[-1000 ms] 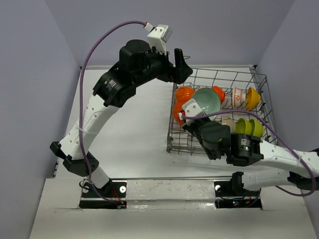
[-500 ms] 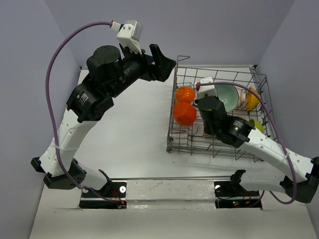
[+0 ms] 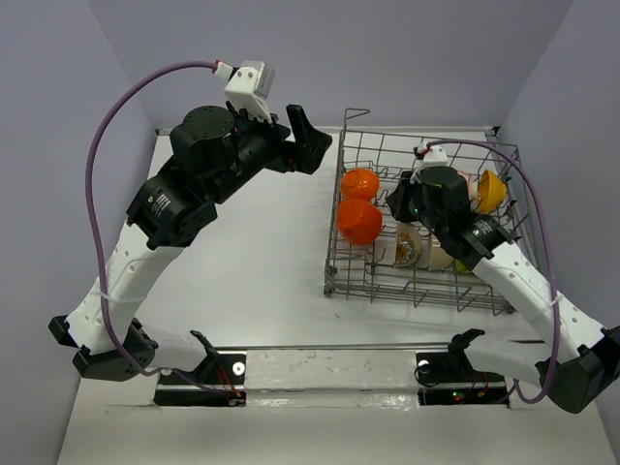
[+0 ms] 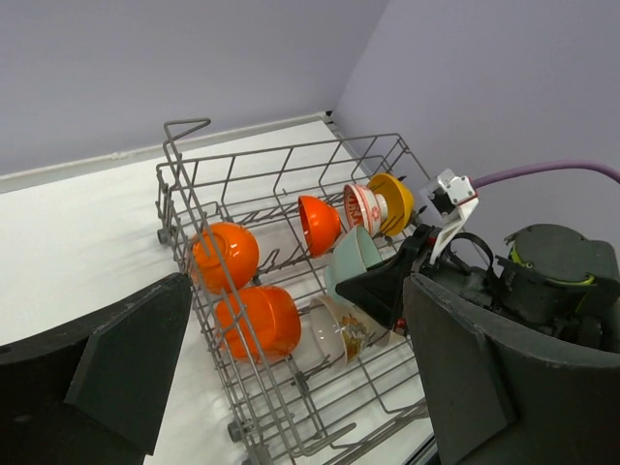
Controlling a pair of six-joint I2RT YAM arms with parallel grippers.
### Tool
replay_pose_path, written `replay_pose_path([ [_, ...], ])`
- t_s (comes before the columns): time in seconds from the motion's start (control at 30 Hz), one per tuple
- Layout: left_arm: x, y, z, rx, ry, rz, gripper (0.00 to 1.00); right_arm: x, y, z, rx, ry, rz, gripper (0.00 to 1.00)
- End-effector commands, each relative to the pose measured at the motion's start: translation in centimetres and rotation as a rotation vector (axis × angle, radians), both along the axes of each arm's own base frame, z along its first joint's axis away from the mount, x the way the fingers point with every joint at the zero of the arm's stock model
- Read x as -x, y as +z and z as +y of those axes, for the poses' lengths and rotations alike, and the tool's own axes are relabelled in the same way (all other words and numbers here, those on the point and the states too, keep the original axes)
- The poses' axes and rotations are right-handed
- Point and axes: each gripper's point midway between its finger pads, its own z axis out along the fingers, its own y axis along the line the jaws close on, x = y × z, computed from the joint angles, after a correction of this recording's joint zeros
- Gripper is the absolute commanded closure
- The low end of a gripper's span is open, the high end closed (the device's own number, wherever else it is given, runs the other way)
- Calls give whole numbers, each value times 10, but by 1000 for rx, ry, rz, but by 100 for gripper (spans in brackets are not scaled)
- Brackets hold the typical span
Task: Load the bowls into the dish rack
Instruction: Turn the bowl upside down over the dish rack.
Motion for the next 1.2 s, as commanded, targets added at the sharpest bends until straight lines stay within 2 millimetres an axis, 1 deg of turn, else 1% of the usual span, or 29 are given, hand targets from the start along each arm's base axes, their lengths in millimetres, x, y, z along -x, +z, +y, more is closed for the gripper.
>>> replay_pose_path([
  [0.0, 5, 16, 10, 37, 11, -65, 1, 9, 48, 33, -284, 141, -111, 99],
  [0.03, 4, 15, 9, 36, 9, -62, 1, 9, 46, 33, -308, 146, -103, 99],
  [0.1, 4, 11, 7, 34, 3, -57, 1, 16, 41, 42, -375, 196, -65, 99],
  [0.13, 3, 11, 5, 38, 0, -58, 1, 18, 34, 41, -399, 201, -60, 99],
  [0.17, 2, 9, 4, 38, -1, -54, 1, 22, 32, 44, -444, 221, -44, 99],
  [0.2, 1, 7, 2, 34, -3, -51, 1, 24, 35, 47, -473, 240, -55, 99],
  [0.23, 1, 5, 1, 33, -6, -48, 1, 25, 34, 46, -498, 242, -52, 99],
  [0.27, 0, 4, 1, 32, -6, -47, 1, 34, 27, 52, -544, 275, -20, 99],
  [0.3, -1, 3, 0, 30, -6, -45, 1, 34, 30, 53, -574, 285, -37, 99],
  [0.37, -1, 1, -2, 30, -9, -43, 1, 41, 26, 55, -617, 294, -17, 99],
  [0.6, -3, -7, -4, 24, -9, -32, 1, 51, 54, 52, -666, 316, -89, 99],
  [0.7, -4, -9, -5, 25, -13, -29, 1, 56, 56, 55, -689, 339, -71, 99],
  [0.83, -5, -10, -7, 27, -16, -26, 1, 61, 53, 61, -744, 360, -42, 99],
  [0.87, -4, -9, -8, 28, -19, -27, 1, 66, 44, 65, -776, 379, -1, 99],
  [0.9, -4, -9, -8, 28, -21, -27, 1, 67, 46, 67, -794, 396, -11, 99],
  [0.93, -4, -8, -9, 30, -22, -27, 1, 67, 43, 68, -807, 397, -1, 99],
  [0.97, -5, -10, -9, 27, -21, -26, 1, 68, 35, 69, -814, 397, 15, 99],
  [1.0, -5, -10, -10, 27, -24, -24, 1, 70, 37, 71, -840, 408, 12, 99],
  [1.17, -7, -13, -11, 24, -24, -20, 1, 79, 29, 78, -927, 457, 48, 99],
])
